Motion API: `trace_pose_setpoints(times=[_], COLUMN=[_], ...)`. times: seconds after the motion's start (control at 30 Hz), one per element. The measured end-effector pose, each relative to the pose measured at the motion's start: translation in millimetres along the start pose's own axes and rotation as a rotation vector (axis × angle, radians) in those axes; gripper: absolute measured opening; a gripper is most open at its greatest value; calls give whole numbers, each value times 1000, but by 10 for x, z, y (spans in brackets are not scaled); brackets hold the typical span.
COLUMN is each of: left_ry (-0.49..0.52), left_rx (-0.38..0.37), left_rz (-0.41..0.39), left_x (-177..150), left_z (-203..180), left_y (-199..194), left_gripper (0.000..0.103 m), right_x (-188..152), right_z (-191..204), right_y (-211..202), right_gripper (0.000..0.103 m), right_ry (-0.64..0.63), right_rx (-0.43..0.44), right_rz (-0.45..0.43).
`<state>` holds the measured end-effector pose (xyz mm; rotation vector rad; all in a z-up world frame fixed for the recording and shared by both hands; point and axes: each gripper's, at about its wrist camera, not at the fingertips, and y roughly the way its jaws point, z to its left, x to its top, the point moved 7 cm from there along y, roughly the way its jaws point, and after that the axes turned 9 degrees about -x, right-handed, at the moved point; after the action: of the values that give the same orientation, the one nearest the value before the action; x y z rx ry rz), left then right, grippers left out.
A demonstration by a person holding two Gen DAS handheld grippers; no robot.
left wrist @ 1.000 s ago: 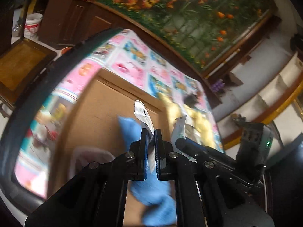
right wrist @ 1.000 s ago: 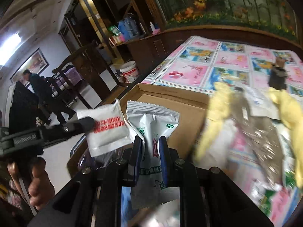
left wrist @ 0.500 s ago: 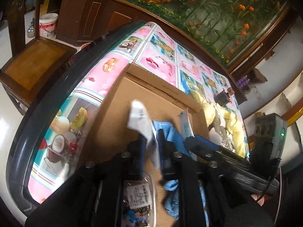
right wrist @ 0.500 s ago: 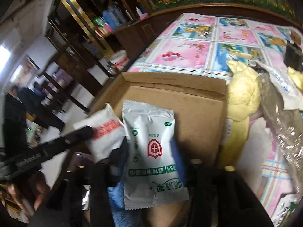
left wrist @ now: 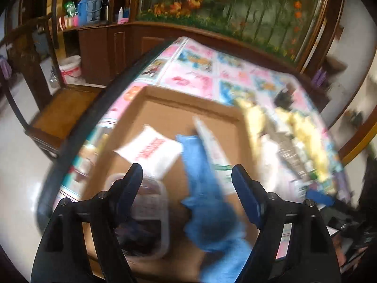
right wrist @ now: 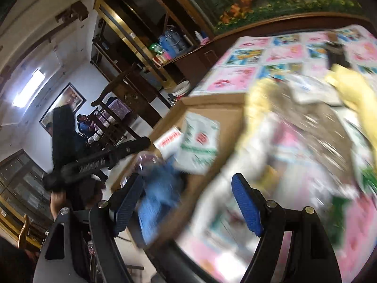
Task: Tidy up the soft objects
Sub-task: 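Carry both sachets over the cardboard box and release them inside, then grasp the white printed sachet with the right tool while the left grasps the green sachet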
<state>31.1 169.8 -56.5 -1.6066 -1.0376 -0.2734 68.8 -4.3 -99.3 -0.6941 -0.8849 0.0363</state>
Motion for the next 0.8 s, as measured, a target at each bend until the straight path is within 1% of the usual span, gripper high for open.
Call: trace_pose_setpoints(times=[0.07,0.1,0.13,0.17,0.23,0.27,0.3,0.37,0.43,0.47,0.53,0.57,0.6,0.63,0.67,0.73,0.8], left_ry=[-11,-15,-3,15,50,75,99,114,138,146,171,180,191,199,204,207,205], left_rx=[-21,-48,-75,-99,-147,-177,-212,-266,-286,-288,-297,-299,-303,-306,-306,-306,-315], left_rz=[-74,-113,-117,-109,-84,-61,-26,24,62,72,96,113,130,141,150,165,186], left_x=[-16,-30,-45,-52,-86,-117,-162,-243,-326,-353,-445,-496,-545,-581,-608,-663,-714], left_z=[-152,-271,-400,-529,-802,-949,-1096,-1319,-1480,-1532,-1640,-1673,-1697,-1722,-1743,-1761,-1779], left_y=[-140,-214,-241,-244,-188,-135,-60,77,173,205,242,265,283,302,324,347,391], left_gripper=[79,79,79,79,79,79,79,79,79,79,79,79,79,79,79,79,79], right_x=[-105,-177,-226,-308,-425,-489,-530,-590,-644,-669,-720,-743,-767,-755,-760,-742,-712], right_z=[-232,-406,-548,-742,-960,-1095,-1175,-1357,-1550,-1627,-1744,-1812,-1839,-1813,-1776,-1682,-1523], right_y=[-222,-360,-466,-648,-865,-1001,-1077,-1175,-1271,-1296,-1318,-1287,-1216,-1198,-1146,-1059,-922], right_gripper=[78,78,78,78,78,78,78,78,78,78,78,78,79,79,79,79,80], right_ry=[28,48,70,100,131,152,164,190,213,219,234,245,248,222,202,175,155], right_rx=[-44,-112,-177,-257,-334,-389,-418,-477,-579,-609,-643,-646,-630,-647,-655,-611,-540], right_rz=[-26,-38,-48,-69,-87,-100,-106,-104,-122,-120,-123,-104,-80,-90,-76,-64,-48])
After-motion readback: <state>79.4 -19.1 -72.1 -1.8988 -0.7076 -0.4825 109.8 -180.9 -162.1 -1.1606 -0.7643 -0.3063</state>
